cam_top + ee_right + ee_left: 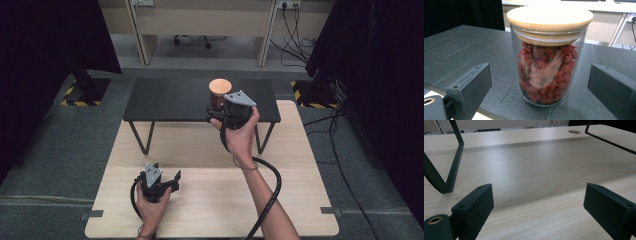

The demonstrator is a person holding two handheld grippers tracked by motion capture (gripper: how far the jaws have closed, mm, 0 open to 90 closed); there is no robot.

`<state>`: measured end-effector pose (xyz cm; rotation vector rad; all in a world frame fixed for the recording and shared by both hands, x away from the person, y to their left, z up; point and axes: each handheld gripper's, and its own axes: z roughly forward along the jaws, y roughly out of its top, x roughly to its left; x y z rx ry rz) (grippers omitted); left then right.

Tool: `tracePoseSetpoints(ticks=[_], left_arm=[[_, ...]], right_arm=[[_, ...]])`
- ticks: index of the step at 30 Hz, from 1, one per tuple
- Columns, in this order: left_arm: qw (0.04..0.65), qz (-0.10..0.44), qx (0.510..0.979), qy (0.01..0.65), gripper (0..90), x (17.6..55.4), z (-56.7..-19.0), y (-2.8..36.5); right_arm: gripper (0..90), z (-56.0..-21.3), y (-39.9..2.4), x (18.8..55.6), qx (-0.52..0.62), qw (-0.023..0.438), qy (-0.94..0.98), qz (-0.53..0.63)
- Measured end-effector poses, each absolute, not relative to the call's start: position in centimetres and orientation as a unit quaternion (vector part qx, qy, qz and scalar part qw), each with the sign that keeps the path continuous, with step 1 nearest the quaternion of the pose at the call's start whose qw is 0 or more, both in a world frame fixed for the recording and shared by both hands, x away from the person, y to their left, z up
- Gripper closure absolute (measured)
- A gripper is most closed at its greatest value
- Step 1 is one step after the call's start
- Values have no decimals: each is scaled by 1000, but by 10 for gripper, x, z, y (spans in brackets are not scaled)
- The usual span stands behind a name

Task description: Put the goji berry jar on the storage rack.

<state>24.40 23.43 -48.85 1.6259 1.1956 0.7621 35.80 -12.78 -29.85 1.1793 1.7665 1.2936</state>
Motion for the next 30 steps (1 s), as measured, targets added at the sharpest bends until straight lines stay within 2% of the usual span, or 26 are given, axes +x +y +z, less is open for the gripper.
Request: tracePoseSetpoints(ticks=[30], left_arm=[[472,312,664,488,85,244,-489,234]], right_arm=[[39,-324,-152,303,420,331,675,509]])
